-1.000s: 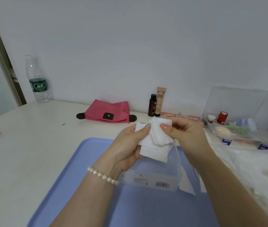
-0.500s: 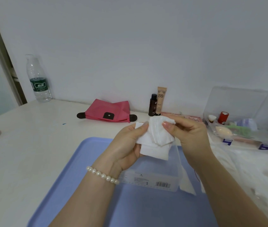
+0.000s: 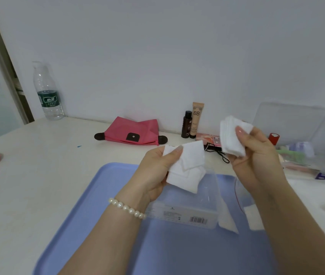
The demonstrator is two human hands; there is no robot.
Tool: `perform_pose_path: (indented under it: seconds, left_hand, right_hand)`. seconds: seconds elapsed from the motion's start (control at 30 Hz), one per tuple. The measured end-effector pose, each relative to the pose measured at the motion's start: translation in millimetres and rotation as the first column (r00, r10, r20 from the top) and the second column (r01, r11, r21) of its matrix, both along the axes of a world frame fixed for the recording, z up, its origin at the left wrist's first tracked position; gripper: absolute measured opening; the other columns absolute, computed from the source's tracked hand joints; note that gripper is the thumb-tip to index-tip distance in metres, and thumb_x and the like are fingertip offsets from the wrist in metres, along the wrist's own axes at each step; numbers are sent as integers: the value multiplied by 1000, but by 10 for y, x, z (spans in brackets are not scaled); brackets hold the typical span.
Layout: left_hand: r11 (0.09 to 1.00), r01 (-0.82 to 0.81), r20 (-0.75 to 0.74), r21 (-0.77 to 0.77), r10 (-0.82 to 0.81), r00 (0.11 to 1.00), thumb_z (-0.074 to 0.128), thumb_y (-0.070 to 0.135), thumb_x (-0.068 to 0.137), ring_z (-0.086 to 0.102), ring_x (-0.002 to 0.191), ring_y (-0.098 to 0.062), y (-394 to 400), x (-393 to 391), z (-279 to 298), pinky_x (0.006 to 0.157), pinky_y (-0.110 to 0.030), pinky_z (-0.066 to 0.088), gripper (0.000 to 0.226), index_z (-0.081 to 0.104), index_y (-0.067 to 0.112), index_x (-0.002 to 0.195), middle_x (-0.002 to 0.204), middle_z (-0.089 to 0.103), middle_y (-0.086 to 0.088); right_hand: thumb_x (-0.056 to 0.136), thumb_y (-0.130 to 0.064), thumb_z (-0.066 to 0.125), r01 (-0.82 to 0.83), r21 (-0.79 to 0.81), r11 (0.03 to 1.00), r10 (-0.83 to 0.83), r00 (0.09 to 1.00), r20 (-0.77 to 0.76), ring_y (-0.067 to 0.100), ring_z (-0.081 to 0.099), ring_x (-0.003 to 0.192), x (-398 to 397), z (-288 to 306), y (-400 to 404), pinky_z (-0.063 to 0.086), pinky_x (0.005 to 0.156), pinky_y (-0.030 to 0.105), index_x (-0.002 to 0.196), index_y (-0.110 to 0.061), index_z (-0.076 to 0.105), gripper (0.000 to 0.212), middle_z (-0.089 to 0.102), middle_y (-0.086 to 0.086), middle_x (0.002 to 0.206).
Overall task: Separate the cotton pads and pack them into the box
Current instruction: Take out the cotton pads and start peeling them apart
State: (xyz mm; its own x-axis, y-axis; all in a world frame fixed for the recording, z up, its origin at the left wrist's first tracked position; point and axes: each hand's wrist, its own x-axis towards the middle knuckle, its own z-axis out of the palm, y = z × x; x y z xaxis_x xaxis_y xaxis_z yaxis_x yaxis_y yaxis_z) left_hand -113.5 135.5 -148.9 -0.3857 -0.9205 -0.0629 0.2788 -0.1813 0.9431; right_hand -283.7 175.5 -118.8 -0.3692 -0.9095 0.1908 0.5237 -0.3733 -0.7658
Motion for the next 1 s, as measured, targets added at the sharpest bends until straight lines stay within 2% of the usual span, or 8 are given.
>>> perform_pose_path:
  seconds: [0.1,0.3,0.37,0.53,0.63,0.8,0.87,1.0]
  left_hand:
    - [1000,2,-26,16,-2,1000,56,20,92,66,76,-16,8,-13,-5,62,-27,55,16,63,8,99,90,70,-6]
    - [991,-46,-233,127,75,970,53,13,93,69,73,-15,-26,-38,4,56,-26,57,13,59,6,103,88,72,-6]
    - [992,-35,-226,119,61,972,53,14,93,68,75,-16,-26,-40,1,60,-27,57,15,59,6,103,89,72,-6]
    - [982,-81,-349,171,137,927,55,6,90,67,78,-18,-44,-61,-20,63,-26,57,9,56,7,99,92,70,-9]
    - [977,-123,-395,175,184,900,54,0,90,66,82,-21,-37,-87,-26,62,-27,59,8,55,7,94,95,68,-13]
    - [979,-165,-386,120,199,901,53,2,92,66,85,-22,-10,-149,-48,72,-32,59,10,53,5,102,101,65,-15]
    - [987,-143,-355,79,162,921,51,3,93,64,87,-22,22,-178,-61,80,-35,55,8,53,6,101,100,65,-13]
    - [997,-54,-306,45,66,950,50,-1,92,64,85,-22,91,-236,-77,78,-37,54,12,54,9,97,94,65,-9]
  right_hand:
    - [91,-3,46,-94,39,995,93,995,45,8,69,69,34,45,35,51,52,15,95,-9,61,16,73,0,81]
    - [84,1,52,-148,133,980,141,988,55,21,68,95,110,-54,-43,58,66,27,111,-4,58,28,69,11,107]
    - [80,-1,54,-144,119,982,136,988,69,18,70,89,97,-34,-35,57,63,25,107,-6,59,28,71,9,102]
    - [82,-2,53,-95,12,995,85,940,330,12,70,78,29,26,-11,55,62,18,100,-4,61,20,73,5,91]
    - [81,-2,51,-157,10,988,151,964,218,12,70,80,103,29,-13,56,64,21,110,-4,58,29,73,4,90]
    - [69,-4,59,-148,81,986,142,987,70,27,62,110,229,-24,-40,53,89,39,126,3,49,59,60,18,124]
    - [64,-4,62,-107,90,990,103,994,45,27,65,104,261,-58,-47,56,83,39,120,2,53,57,63,18,117]
    - [70,-1,67,-3,144,990,21,992,-126,23,70,89,326,-126,-33,59,69,32,107,-1,59,38,70,13,100]
